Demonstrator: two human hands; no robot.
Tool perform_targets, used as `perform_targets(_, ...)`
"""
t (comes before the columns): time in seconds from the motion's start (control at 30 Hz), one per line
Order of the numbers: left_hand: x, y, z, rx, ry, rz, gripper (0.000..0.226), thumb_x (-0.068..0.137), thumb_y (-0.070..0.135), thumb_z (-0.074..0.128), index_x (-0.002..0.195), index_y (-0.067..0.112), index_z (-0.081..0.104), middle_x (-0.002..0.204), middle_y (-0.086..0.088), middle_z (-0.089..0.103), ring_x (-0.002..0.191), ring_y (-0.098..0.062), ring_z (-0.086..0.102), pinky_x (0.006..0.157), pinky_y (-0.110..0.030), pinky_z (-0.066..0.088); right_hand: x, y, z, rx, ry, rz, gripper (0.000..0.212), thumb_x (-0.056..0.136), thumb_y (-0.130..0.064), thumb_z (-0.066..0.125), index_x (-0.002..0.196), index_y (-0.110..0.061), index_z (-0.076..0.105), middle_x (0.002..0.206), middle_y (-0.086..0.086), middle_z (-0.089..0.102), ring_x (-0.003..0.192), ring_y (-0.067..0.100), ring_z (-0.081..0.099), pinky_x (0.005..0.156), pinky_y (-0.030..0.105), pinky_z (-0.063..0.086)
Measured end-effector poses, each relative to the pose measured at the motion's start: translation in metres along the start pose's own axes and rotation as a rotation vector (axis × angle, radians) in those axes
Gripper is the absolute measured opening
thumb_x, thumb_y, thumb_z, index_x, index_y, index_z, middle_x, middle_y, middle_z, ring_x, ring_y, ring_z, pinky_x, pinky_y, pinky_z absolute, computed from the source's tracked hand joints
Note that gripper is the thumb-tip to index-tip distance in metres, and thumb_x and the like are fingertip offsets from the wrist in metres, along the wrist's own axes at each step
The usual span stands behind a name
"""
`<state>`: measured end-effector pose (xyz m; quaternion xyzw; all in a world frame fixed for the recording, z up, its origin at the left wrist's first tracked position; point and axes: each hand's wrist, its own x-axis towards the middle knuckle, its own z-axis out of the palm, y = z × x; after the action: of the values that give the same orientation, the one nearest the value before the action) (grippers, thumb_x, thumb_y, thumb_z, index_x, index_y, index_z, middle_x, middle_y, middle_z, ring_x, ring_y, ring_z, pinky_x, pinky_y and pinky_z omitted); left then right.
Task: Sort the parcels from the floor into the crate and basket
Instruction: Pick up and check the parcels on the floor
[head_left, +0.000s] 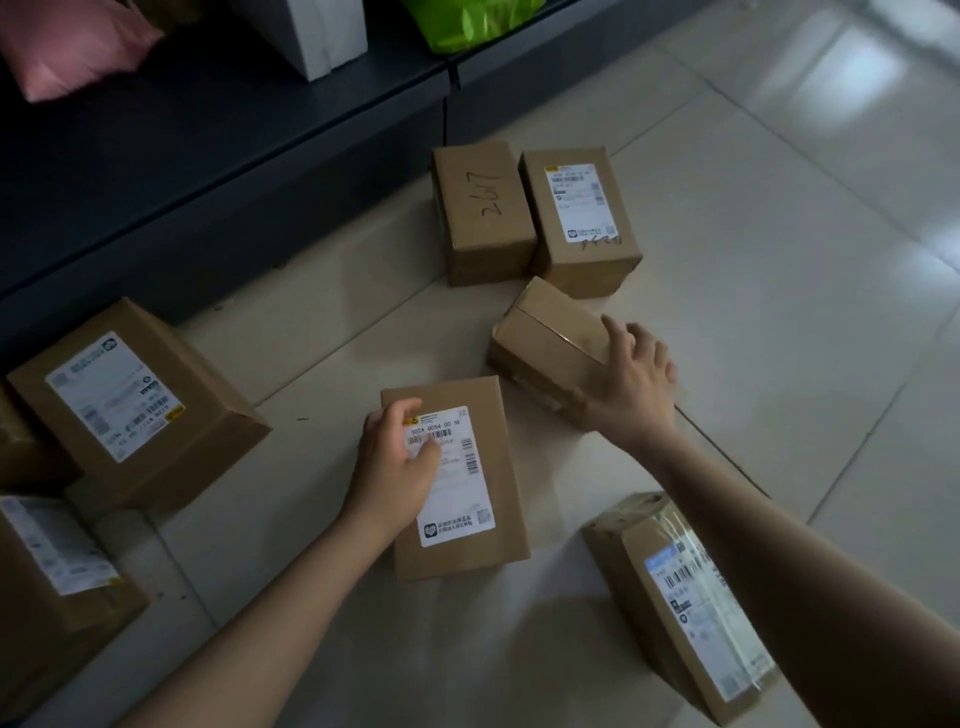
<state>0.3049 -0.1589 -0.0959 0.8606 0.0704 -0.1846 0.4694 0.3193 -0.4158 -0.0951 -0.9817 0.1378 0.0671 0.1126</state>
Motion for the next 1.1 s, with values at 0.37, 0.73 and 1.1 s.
perform_targets(0.37,-0.006,-0.02,0.013,0.666,-0.268,0.039,0.1,0.082,0.056,0.059,0.15,0.032,-0.01,0.154,-0.006,-0.031,0.141,-0.026,-0.03,0.116,-0.047,-0.007,-0.013,0.018,-0.019,1.403,-0.35,0.334,0.089,0.054,-0.019,0.081,0.135,-0.013,0.045,0.099,0.002,0.06,0.085,0.013,0.066,0.066,0.026,0.055)
perform_targets(0.73,-0.005,0.058,0.024,-0.888,-0.53,-0.259,0.089,0.066,0.028,0.08,0.141,0.035,0.034,0.132,-0.002,0.058,0.119,-0.025,0.056,0.088,-0.044,0.052,-0.063,0.0,0.007,1.787,-0.564,0.596,0.036,0.096,-0.022,0.044,0.13,-0.012,0.051,0.134,0.018,0.054,0.118,0.037,0.056,0.094,0.053,0.049)
perform_targets(1.1,-0.031,0.045,0.028,-0.489,-0.212,0.071,0.045,0.081,0.026,0.071,0.122,0.036,0.059,0.133,0.002,0.048,0.129,-0.017,0.042,0.111,-0.036,0.032,-0.066,-0.002,-0.004,1.798,-0.585,0.678,0.063,0.08,-0.054,0.055,0.13,-0.015,0.055,0.118,0.015,0.067,0.102,0.028,0.067,0.084,0.046,0.056)
